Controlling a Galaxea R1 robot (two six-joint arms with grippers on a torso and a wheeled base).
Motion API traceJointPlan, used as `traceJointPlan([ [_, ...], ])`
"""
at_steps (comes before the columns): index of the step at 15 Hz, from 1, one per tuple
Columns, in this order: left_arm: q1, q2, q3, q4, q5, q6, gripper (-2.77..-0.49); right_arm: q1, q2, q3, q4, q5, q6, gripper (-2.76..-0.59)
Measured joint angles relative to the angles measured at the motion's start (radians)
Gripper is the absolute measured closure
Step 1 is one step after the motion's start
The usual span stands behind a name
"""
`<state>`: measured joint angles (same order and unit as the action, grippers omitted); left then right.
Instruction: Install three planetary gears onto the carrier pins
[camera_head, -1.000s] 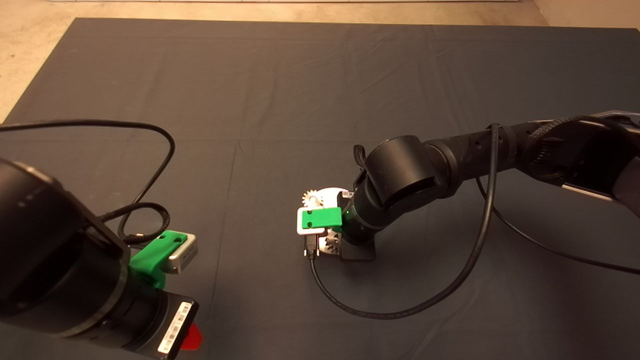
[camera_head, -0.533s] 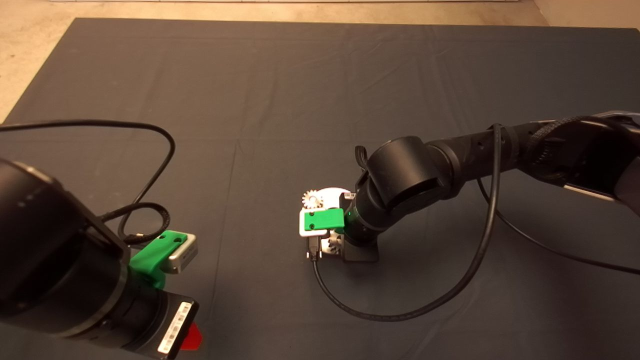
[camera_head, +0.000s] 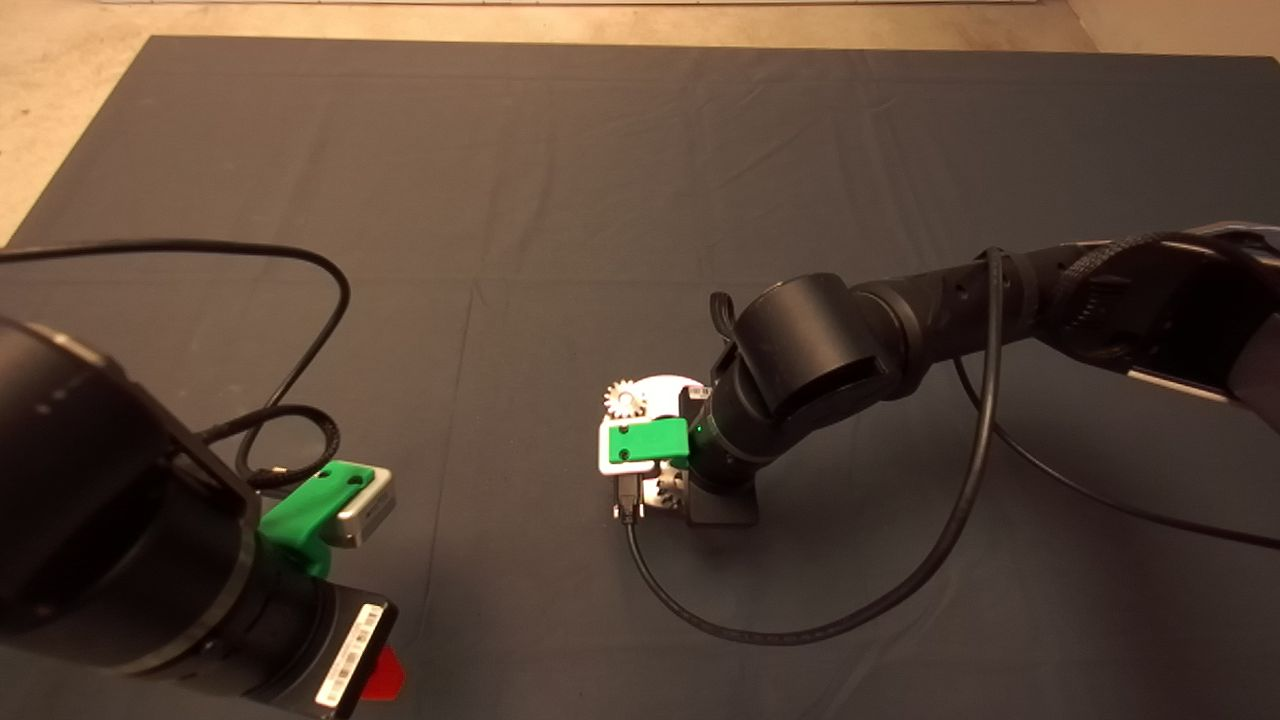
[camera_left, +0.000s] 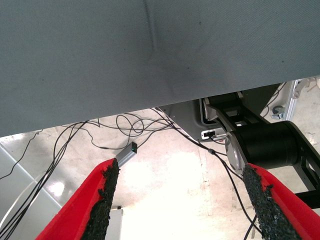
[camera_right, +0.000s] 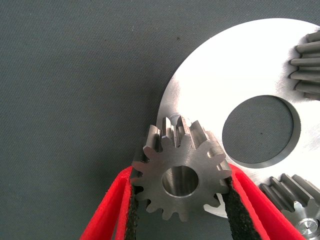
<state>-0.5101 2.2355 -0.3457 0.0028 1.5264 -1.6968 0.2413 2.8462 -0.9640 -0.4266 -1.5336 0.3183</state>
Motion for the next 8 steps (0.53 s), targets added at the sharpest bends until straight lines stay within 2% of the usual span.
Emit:
traceJointPlan([
  [8,0.0,0.0,0.0,0.0,0.0,0.0,-1.75,-0.005,0.006,0.001,0.0,-0.003,0.0,-1.04],
])
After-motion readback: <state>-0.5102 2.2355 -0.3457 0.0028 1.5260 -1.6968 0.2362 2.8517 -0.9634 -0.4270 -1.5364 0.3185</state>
